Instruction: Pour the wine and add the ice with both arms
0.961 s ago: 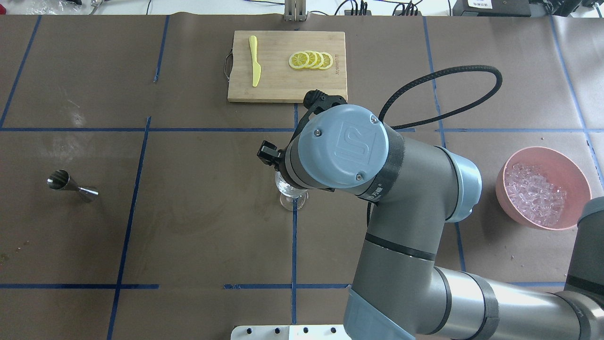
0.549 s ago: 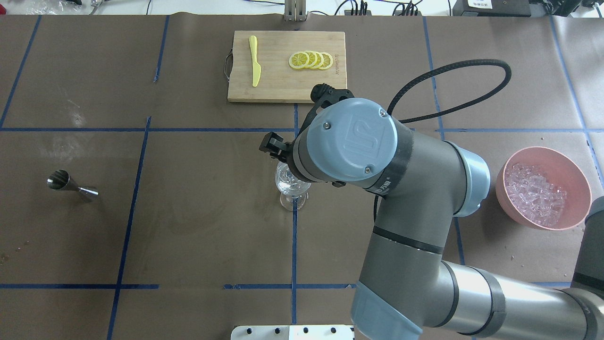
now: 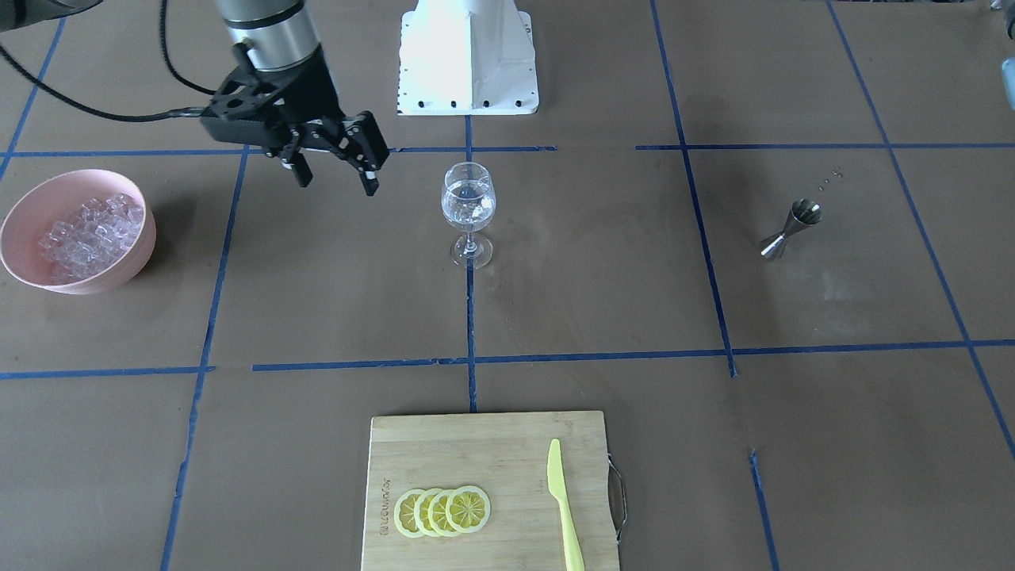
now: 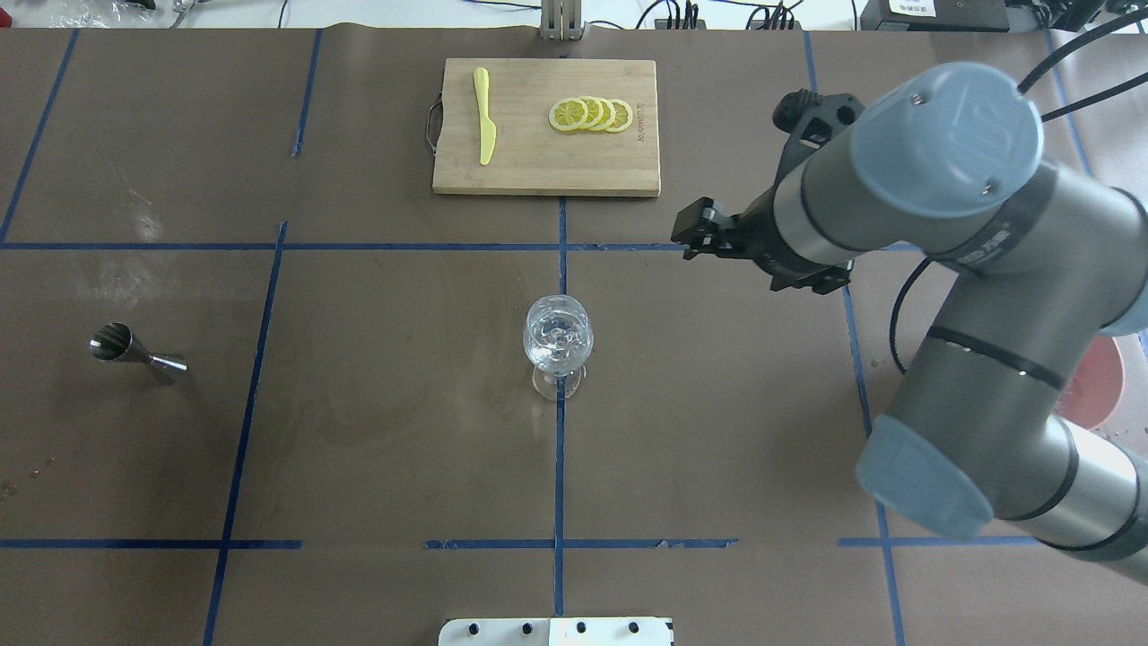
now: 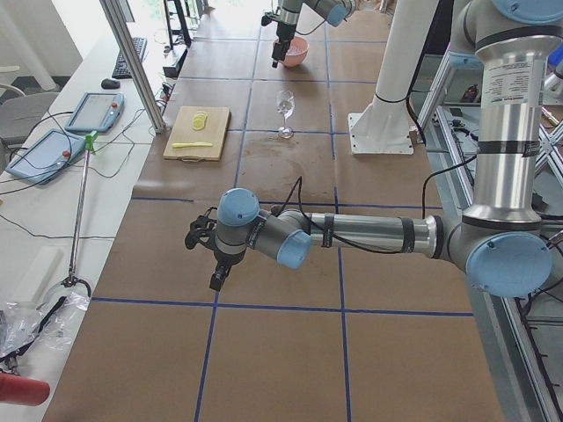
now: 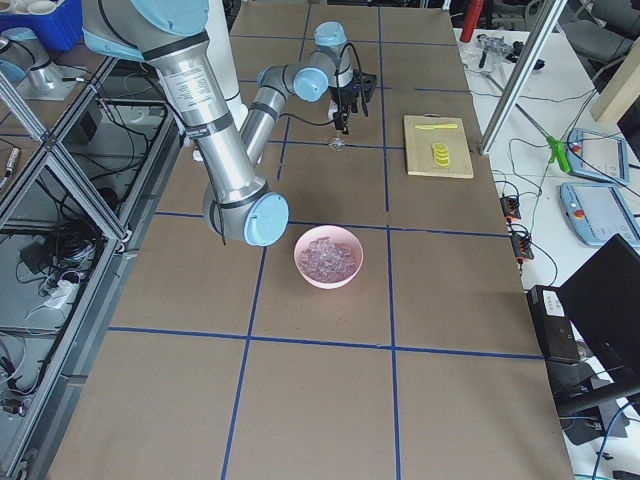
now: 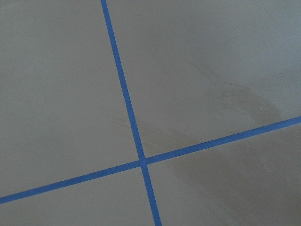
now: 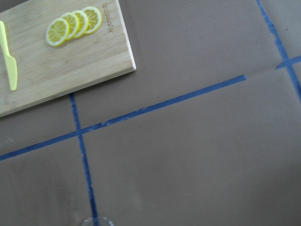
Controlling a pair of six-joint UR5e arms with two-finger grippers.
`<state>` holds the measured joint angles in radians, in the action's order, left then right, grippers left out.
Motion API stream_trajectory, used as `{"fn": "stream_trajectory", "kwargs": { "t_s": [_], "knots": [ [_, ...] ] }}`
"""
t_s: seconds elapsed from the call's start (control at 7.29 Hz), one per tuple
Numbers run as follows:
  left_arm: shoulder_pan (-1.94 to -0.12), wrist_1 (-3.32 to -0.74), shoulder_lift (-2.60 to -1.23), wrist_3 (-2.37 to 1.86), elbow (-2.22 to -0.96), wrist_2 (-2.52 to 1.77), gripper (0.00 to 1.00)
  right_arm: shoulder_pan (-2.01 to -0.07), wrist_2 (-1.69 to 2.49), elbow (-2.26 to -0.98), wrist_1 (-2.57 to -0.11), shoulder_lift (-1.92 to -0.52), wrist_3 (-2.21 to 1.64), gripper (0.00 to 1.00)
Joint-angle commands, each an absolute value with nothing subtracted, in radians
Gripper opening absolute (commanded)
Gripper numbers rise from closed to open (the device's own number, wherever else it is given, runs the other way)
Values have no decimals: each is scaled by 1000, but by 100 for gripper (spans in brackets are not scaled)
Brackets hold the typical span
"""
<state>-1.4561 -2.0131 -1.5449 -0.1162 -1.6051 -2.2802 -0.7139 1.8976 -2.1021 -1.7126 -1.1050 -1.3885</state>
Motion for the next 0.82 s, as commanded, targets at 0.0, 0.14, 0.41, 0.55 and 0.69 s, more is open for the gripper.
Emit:
{"fn": "stream_trajectory", "kwargs": {
  "t_s": [0.0, 0.14, 0.41, 0.55, 0.69],
  "knots": [
    [-1457, -2017, -1543, -114, -1608, -2281, 100, -910, 2035, -2097, -1713, -1259, -1039, 100],
    [-1459, -2017, -1533, -109, -1630, -2281, 100, -1016, 2096, -2048, -1713, -1300, -847, 100],
    [-1457, -2099, -1459, -114, -1660, -2281, 100, -1156, 2201, -1911, -1713, -1319, -582, 100],
    [-1459, -2136, -1447, -115, -1669, -2296, 100, -1175, 2210, -1860, -1712, -1318, -524, 100],
    [-1457, -2137, -1436, -120, -1683, -2389, 100, -1181, 2215, -1856, -1710, -1316, -508, 100]
  ]
}}
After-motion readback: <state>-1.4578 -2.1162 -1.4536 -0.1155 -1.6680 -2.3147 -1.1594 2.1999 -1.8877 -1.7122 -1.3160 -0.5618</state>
